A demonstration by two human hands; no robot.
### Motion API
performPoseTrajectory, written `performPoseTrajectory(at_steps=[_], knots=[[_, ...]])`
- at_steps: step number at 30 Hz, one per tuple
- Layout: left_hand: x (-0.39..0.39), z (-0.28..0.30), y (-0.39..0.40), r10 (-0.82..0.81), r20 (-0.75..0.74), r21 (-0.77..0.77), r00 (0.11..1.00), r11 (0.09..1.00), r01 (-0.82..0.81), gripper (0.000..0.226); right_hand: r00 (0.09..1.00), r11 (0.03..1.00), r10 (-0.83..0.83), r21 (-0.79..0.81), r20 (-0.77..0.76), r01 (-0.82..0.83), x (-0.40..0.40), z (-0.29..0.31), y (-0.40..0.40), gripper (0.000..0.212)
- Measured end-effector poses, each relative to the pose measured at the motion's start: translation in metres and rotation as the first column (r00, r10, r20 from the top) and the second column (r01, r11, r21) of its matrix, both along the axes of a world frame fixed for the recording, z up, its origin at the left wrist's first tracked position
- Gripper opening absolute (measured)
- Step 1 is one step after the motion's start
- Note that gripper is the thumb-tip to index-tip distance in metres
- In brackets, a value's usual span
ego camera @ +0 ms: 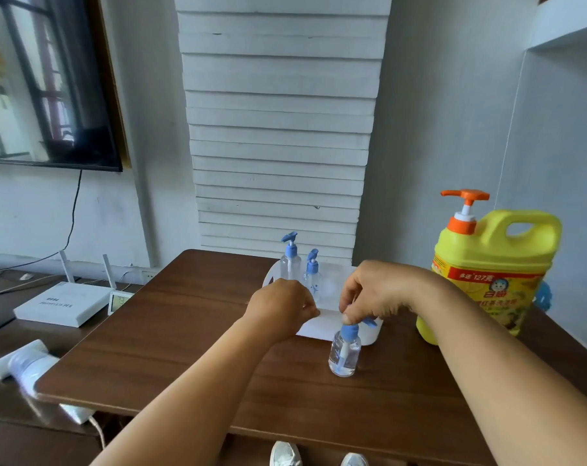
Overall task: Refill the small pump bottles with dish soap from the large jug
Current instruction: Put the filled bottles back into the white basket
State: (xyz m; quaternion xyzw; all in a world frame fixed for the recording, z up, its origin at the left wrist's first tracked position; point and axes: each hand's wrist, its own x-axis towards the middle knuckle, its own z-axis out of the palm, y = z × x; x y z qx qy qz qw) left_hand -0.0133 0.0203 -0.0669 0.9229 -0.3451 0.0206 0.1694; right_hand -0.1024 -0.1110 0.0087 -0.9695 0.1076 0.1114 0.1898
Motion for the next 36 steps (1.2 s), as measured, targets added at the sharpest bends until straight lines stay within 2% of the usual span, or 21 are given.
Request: performPoseTrajectory(at_steps=[6, 9, 13, 16, 19, 20, 24, 28, 31, 36], knots=[[-0.011, 0.0, 0.001, -0.015, -0.005, 0.006, 1.0, 1.0, 0.015, 0.026, 0.996, 0.997, -0.069, -0.017, 0.064, 0.07, -0.011, 0.008, 0.007, 0.014], [-0.01, 0.001, 0.003, -0.019, -0.031, 0.007, 0.999, 1.0, 0.019, 0.025, 0.974, 0.992, -0.128, 0.034, 0.185, 0.124, -0.008, 0.025, 0.005, 0.019], [-0.005, 0.001, 0.004, 0.012, -0.074, -0.077, 0.997, 0.997, -0.017, 0.043, 0.918, 0.982, -0.187, 0.058, 0.35, 0.178, 0.01, 0.046, -0.001, 0.027], [0.0, 0.004, 0.006, 0.031, -0.066, -0.14, 0.997, 0.989, -0.04, 0.033, 0.887, 0.972, -0.226, 0.029, 0.403, 0.235, 0.032, 0.047, -0.006, 0.026], [0.008, 0.003, 0.01, 0.019, -0.062, -0.123, 0.998, 0.992, -0.027, 0.033, 0.891, 0.948, -0.254, -0.086, 0.376, 0.306, 0.055, 0.034, -0.007, 0.009], [0.009, 0.002, 0.011, 0.012, -0.062, -0.107, 0.998, 0.994, -0.018, 0.034, 0.896, 0.937, -0.269, -0.12, 0.354, 0.329, 0.062, 0.028, -0.008, 0.009], [0.015, -0.001, 0.008, 0.004, -0.048, -0.057, 0.999, 0.998, -0.007, 0.039, 0.914, 0.905, -0.33, -0.196, 0.235, 0.377, 0.091, 0.001, -0.013, 0.024], [0.018, -0.007, 0.008, 0.003, -0.017, -0.162, 1.0, 0.987, -0.006, 0.028, 0.905, 0.89, -0.388, -0.186, 0.172, 0.417, 0.109, -0.016, -0.016, 0.033], [0.021, -0.013, 0.009, 0.106, 0.041, -0.319, 0.994, 0.944, -0.087, 0.029, 0.887, 0.884, -0.422, -0.135, 0.186, 0.448, 0.116, -0.019, -0.017, 0.038], [0.025, -0.023, 0.007, 0.192, -0.107, -0.429, 0.975, 0.876, -0.22, 0.06, 0.864, 0.884, -0.466, 0.135, 0.193, 0.447, 0.123, -0.024, -0.023, 0.023]])
